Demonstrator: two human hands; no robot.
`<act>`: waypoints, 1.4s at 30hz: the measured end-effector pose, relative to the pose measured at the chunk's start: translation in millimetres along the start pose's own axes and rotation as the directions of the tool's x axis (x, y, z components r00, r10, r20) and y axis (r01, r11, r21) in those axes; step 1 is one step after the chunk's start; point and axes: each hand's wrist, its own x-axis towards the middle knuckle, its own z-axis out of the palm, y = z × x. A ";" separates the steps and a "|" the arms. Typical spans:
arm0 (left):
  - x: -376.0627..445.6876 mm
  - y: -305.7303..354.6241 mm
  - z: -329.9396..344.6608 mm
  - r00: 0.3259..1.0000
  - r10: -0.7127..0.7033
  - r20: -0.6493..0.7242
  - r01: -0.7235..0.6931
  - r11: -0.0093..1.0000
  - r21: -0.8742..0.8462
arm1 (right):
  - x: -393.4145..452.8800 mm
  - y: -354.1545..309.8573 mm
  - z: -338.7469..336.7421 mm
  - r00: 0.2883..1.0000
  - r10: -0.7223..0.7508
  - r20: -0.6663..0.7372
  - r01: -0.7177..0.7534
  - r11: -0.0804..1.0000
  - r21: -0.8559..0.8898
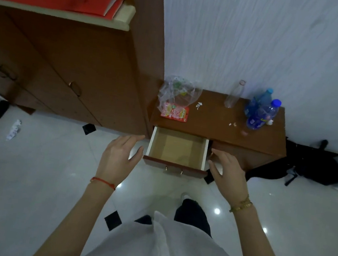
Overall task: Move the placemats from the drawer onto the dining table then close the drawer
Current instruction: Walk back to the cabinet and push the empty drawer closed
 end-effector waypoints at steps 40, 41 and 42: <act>-28.1 -251.7 444.7 0.955 0.288 -0.066 -0.287 0.958 0.027 | 4.0 261.7 399.4 0.947 -0.123 -0.296 0.091 0.989 -0.119; -28.0 -253.1 446.9 0.952 0.294 -0.090 -0.293 0.956 0.026 | 6.7 263.7 401.3 0.940 -0.127 -0.316 0.096 0.989 -0.112; -27.3 -253.9 448.2 0.947 0.301 -0.114 -0.300 0.954 0.029 | 9.2 264.5 402.2 0.935 -0.133 -0.328 0.102 0.989 -0.110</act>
